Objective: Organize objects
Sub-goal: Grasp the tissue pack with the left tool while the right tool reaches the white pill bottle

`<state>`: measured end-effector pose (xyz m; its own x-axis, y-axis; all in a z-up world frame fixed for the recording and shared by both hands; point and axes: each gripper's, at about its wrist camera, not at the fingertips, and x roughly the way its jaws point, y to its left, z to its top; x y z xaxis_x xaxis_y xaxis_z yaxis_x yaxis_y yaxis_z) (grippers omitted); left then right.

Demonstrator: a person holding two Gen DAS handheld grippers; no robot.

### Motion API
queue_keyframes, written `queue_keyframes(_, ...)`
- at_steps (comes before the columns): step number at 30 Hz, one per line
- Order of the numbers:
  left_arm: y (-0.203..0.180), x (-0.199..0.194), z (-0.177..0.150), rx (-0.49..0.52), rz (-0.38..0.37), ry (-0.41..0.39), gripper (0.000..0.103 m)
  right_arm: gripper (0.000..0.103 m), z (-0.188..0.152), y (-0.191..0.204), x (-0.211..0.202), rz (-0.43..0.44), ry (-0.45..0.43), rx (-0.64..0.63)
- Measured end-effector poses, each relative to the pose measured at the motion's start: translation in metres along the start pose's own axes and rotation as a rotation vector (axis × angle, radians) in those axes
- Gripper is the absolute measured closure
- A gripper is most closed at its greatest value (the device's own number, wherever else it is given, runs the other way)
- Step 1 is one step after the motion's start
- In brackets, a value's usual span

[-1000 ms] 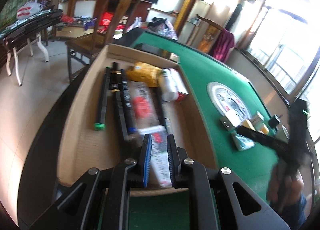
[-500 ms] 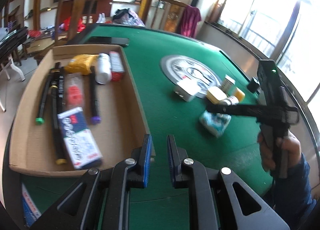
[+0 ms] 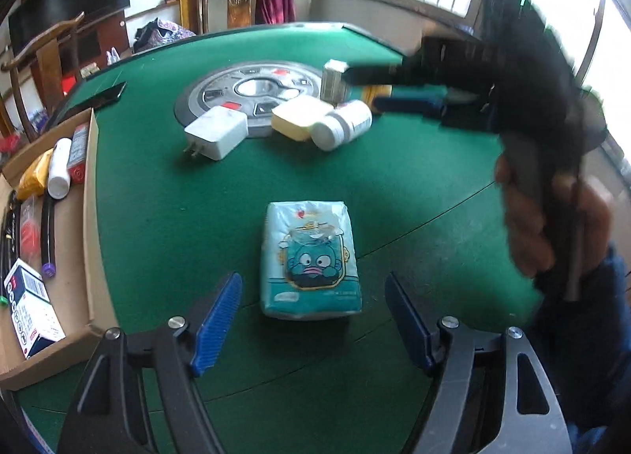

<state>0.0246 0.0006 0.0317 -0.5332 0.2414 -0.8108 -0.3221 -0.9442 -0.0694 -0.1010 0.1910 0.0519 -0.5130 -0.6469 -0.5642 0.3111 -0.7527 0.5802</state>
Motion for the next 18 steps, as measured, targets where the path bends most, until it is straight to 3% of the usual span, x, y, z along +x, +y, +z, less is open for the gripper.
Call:
queue_keyframes(4, -0.013, 0.022, 0.003, 0.024, 0.077, 0.017, 0.028, 0.049, 0.005, -0.002, -0.012, -0.037, -0.063, 0.008)
queue_keyframes(6, -0.010, 0.027, 0.004, 0.007, 0.079, 0.005, 0.030, 0.049, 0.008, -0.005, -0.012, -0.091, -0.072, -0.003)
queue_keyframes(8, -0.002, 0.026, 0.007, -0.026, 0.072, -0.008, 0.054, 0.049, 0.009, -0.006, -0.012, -0.148, -0.069, -0.030)
queue_keyframes(12, 0.025, 0.026, 0.012, -0.130, 0.042, -0.028, 0.055, 0.049, 0.007, 0.006, 0.001, -0.230, -0.049, -0.125)
queue_keyframes(18, 0.047, 0.029, 0.018, -0.193, 0.012, -0.041, 0.055, 0.039, 0.000, 0.025, 0.022, -0.367, -0.021, -0.286)
